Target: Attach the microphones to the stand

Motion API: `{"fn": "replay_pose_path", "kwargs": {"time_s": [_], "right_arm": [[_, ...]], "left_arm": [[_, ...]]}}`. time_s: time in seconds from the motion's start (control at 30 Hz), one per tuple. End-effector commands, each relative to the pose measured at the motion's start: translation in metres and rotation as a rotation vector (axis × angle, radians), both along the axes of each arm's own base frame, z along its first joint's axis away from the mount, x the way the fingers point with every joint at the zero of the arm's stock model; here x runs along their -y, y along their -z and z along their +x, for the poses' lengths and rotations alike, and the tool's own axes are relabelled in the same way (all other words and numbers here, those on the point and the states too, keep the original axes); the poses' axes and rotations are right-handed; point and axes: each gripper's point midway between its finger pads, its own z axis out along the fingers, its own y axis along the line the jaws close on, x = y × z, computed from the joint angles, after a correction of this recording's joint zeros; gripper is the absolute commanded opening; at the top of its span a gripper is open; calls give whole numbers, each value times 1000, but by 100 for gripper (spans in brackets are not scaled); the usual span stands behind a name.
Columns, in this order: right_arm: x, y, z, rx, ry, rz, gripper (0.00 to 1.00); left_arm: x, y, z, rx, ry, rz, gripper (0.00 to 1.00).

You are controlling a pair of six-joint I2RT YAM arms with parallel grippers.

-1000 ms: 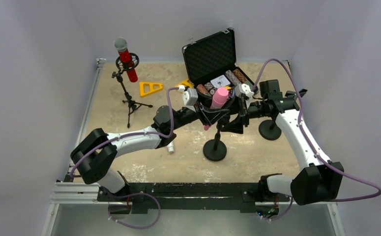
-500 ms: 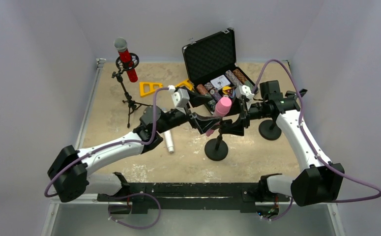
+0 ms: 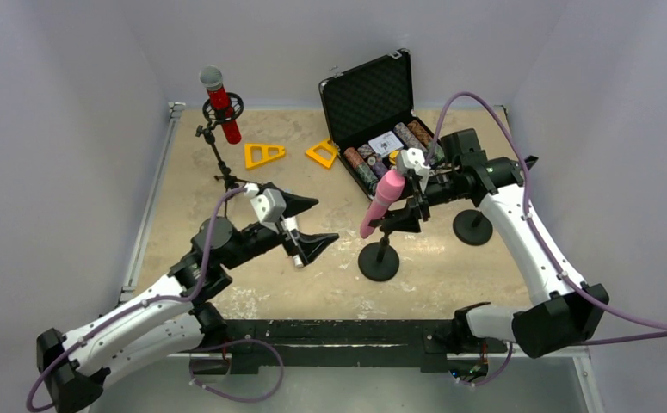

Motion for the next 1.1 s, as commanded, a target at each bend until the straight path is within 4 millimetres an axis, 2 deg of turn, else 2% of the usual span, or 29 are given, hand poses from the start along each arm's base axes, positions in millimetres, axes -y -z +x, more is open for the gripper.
{"fn": "replay_pose_path", "kwargs": {"time_s": [0.0,0.1,0.2,0.27,0.47,0.63,0.83,0.9,1.0,1.07], "right_arm": [[-2,2,-5,-40,-29,-19,58],[-1,3,-6,-39,-27,-20,51],[-1,2,-3,-27,-6,-30,39],[0,4,0,-23,6,-44,37],[5,8,5,-2,25,-101,43],[11,8,7,18,27,-147,49],[15,14,7,14,24,-190,46],[14,13,7,10,21,-178,38],[9,7,7,-1,14,-143,14],[5,1,9,-5,9,-111,5]], "left_arm": [[-36,27,-10,-69,-91,61,99],[-53,32,-21,-85,-109,44,99],[-66,41,-29,-108,-122,48,99],[-71,46,-33,-124,-128,54,99],[-75,61,-40,-178,-120,76,99],[-76,61,-41,-183,-117,85,99],[-80,66,-41,-192,-134,115,99],[-81,67,-41,-195,-139,116,99],[-82,67,-40,-196,-150,113,99],[-83,67,-39,-196,-157,115,99]]}}
